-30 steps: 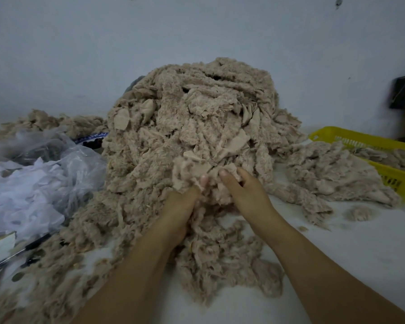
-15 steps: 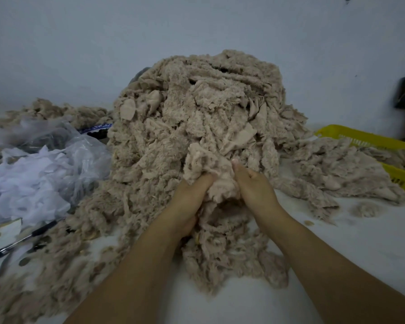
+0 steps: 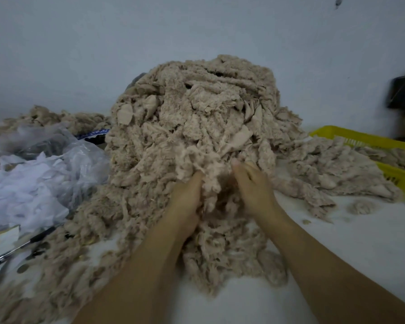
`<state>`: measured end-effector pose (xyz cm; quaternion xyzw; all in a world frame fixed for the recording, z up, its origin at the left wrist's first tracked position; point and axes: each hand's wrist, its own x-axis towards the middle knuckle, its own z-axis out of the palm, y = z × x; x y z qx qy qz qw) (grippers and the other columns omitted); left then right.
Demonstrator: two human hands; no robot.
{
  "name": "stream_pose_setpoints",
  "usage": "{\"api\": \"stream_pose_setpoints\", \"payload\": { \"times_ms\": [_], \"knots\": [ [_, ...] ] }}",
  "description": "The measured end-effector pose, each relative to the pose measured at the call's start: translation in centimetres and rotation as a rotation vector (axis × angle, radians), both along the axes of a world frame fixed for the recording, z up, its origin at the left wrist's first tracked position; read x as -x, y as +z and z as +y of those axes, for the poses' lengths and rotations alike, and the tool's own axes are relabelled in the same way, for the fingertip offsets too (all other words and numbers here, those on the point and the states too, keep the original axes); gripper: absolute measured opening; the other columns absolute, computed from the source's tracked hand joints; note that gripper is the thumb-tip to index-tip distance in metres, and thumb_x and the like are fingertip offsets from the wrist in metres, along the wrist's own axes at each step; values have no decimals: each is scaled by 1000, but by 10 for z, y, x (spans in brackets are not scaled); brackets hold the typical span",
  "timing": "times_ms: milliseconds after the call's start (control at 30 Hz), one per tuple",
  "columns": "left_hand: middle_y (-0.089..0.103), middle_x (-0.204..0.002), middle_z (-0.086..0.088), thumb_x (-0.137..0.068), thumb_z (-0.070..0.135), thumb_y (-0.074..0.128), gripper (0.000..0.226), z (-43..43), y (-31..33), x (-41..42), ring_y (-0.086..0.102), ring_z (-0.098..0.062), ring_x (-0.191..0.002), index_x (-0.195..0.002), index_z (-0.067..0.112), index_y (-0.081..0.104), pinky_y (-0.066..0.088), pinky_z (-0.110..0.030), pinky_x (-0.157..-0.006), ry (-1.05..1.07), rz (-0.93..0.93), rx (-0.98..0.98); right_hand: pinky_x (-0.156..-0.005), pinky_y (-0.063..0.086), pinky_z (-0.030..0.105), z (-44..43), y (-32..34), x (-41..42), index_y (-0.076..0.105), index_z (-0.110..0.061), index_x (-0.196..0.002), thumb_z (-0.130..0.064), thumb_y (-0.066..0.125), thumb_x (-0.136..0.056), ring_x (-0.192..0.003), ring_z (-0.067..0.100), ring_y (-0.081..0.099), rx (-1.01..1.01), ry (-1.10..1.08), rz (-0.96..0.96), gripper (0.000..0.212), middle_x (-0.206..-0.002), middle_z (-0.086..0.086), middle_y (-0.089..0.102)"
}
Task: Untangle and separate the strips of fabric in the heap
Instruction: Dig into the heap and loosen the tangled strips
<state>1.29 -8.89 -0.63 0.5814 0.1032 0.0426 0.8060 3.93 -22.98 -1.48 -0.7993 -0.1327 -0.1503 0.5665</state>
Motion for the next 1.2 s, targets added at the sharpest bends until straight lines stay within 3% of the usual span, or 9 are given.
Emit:
{"api": "stream_pose_setpoints", "payload": {
  "times_ms": [100, 167, 233, 400, 600, 767, 900, 1133, 1200],
  "knots": [
    [76, -100, 4, -91, 37, 66, 24, 0, -10, 0, 72, -15, -91, -112, 27, 68, 61, -33, -79, -15, -96, -176, -70, 35, 21, 9, 2, 5, 46, -23, -76, -57, 40, -96, -80, 8, 45, 94, 68, -294, 40, -85, -4, 44],
    [76, -89, 13, -91, 35, 65, 10, 0, -9, 1, 72, -3, -81, -93, 34, 75, 57, -19, -64, -82, -142, -275, -70, 36, 15, 12, 3, 8, 45, -24, -83, -59, 47, -89, -82, 6, 44, 131, 65, -365, 35, -89, -6, 41],
    [73, -72, 18, -97, 25, 58, 24, -3, -9, 0, 67, 4, -65, -79, 32, 73, 49, -12, -52, -105, -177, -402, -71, 37, 18, 15, 1, 8, 45, -19, -89, -57, 51, -88, -84, 10, 41, 231, 73, -354, 39, -93, -4, 39],
    [75, -81, 17, -91, 39, 65, 15, -8, -11, 0, 70, 1, -75, -81, 43, 75, 52, -15, -61, -188, -237, -449, -73, 36, 34, 11, 0, 1, 45, -9, -80, -20, 50, -102, -82, 19, 39, 338, 109, -310, 25, -85, 2, 40],
    [78, -89, 8, -92, 22, 69, 9, 0, -15, -10, 74, -11, -83, -95, 28, 75, 59, -26, -71, -151, -39, -215, -53, 26, 22, -8, 4, -10, 32, -18, -69, -29, 39, -105, -57, 6, 31, 26, -149, -89, 39, -68, -2, 31],
    [78, -89, -9, -91, 20, 67, 21, 2, -7, -7, 75, -20, -76, -108, 8, 73, 60, -28, -60, -158, 32, 1, -50, 19, 26, -19, -4, -19, 26, -13, -68, -26, 41, -105, -54, 11, 24, 72, -243, -47, 42, -67, 2, 28],
    [66, -53, 2, -73, 25, 63, 20, 4, -3, -2, 61, -7, -43, -72, 12, 78, 46, -16, -40, -264, -75, 227, -55, 22, 33, -23, -7, -21, 28, -13, -68, -28, 40, -106, -57, 16, 25, 96, -293, -43, 42, -67, 4, 30],
    [62, -54, 5, -87, 11, 56, 34, 14, -4, -1, 60, -6, -48, -57, 12, 72, 49, -15, -49, -283, -160, 557, -53, 20, 32, -25, -12, -22, 26, -15, -64, -23, 42, -104, -57, 17, 26, 218, -332, -61, 43, -64, 2, 29],
    [66, -64, -2, -82, 8, 64, 17, 23, -1, -5, 66, -13, -61, -68, 10, 74, 58, -24, -69, -250, -230, 629, -52, 18, 31, -33, -12, -25, 27, -15, -64, -18, 42, -103, -55, 15, 24, 227, -370, 3, 42, -62, 2, 29]
  ]
}}
